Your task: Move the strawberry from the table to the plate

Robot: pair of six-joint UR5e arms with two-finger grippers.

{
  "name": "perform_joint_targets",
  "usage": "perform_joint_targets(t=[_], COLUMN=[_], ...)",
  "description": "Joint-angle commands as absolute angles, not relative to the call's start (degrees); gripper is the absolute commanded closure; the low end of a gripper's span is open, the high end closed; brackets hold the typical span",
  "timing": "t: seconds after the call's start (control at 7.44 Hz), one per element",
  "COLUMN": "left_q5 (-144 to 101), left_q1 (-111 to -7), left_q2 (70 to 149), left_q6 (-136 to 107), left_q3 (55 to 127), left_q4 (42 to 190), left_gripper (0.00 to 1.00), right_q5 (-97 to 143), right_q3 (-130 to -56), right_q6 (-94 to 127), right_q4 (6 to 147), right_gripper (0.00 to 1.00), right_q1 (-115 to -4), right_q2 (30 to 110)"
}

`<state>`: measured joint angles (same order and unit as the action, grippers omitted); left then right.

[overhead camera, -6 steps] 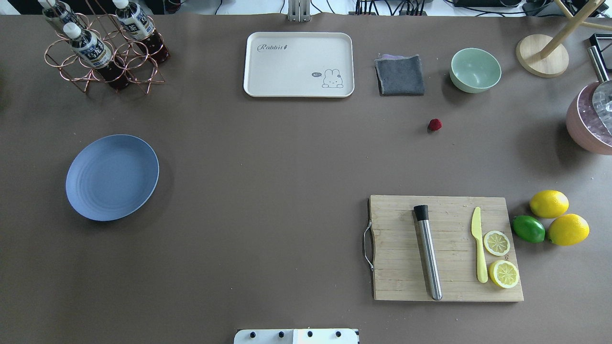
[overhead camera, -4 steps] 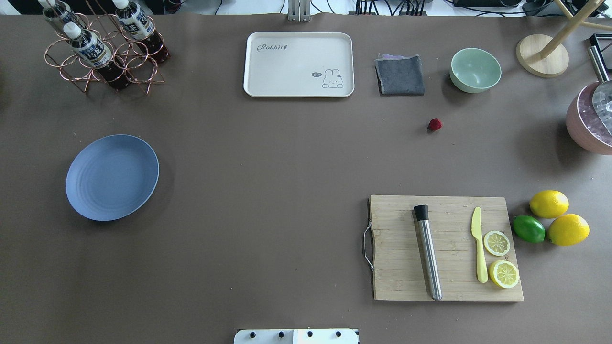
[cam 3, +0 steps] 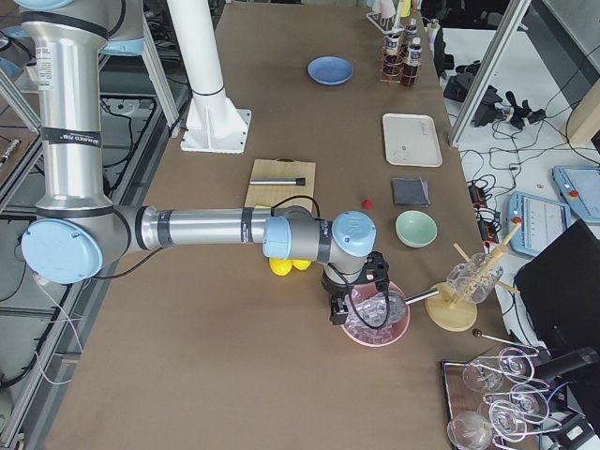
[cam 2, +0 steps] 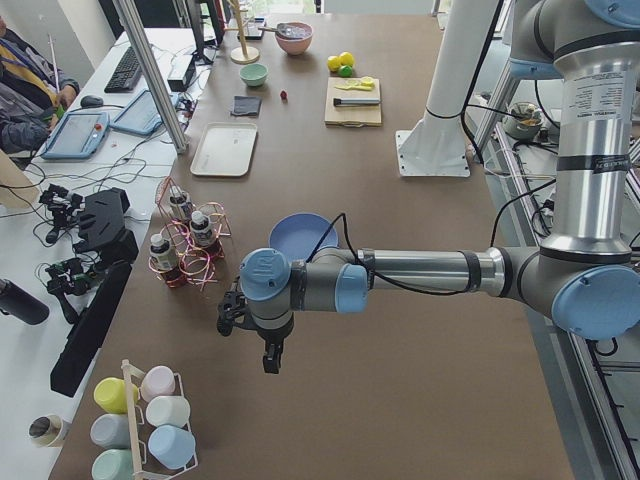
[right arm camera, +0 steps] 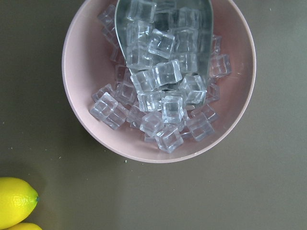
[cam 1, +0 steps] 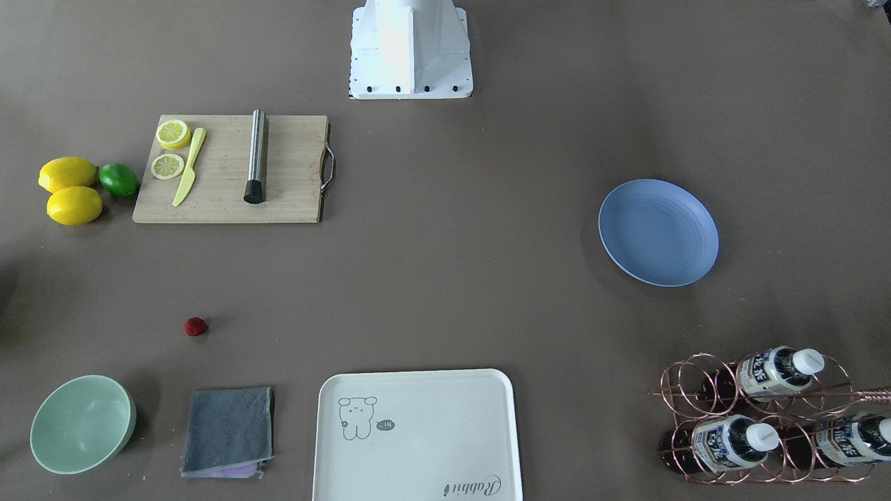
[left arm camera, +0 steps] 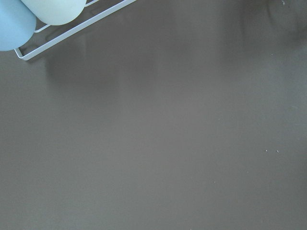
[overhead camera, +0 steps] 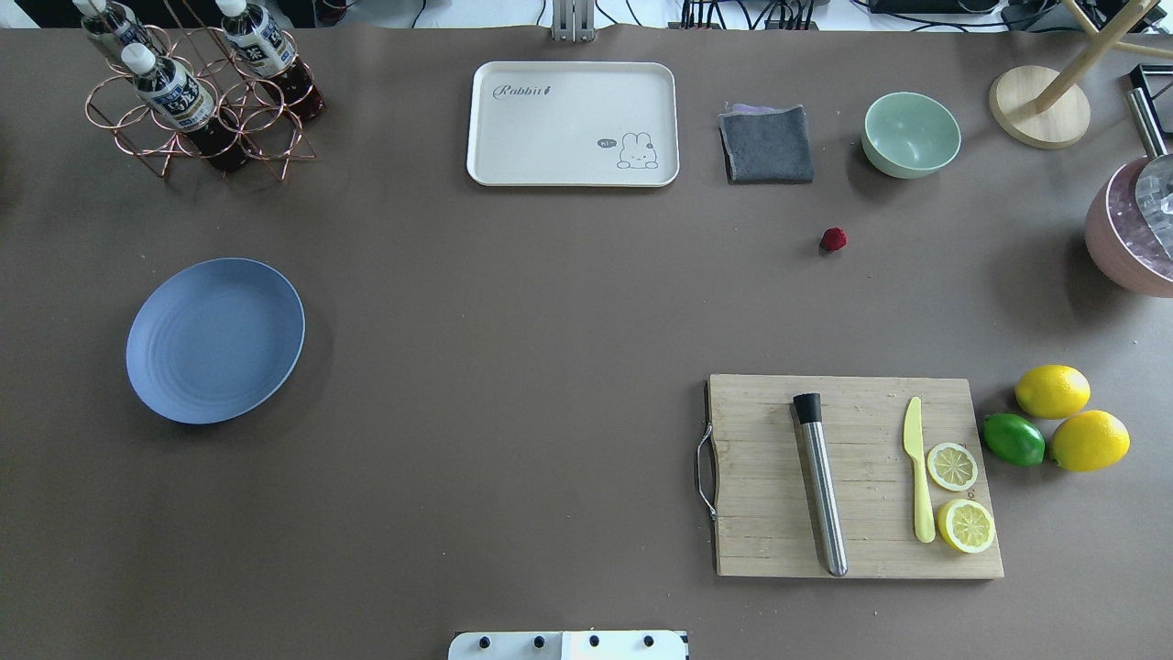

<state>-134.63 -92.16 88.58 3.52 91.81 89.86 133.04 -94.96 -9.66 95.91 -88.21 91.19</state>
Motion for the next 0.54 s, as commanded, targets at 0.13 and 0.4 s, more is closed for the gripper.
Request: perform_joint_targets(t=[0.13, 0.4], left_q5=[-134.8, -135.2], left_q1=[-92.2, -92.3], left_q2=[89.3, 88.8], left_q6=[3.6, 4.7], left_q3=[92.0, 92.5], left_q4=[85.5, 86.0], left_gripper=[0.03, 0.03], right_q5=[133.2, 133.1], right_q3=[-95.2, -95.1], right_q6=[-9.6, -9.1], right_q4=[96.0, 95.9], right_gripper=[0.0, 0.0], right_q1=[-88.2, -88.2], right_q2=[91.3, 91.3])
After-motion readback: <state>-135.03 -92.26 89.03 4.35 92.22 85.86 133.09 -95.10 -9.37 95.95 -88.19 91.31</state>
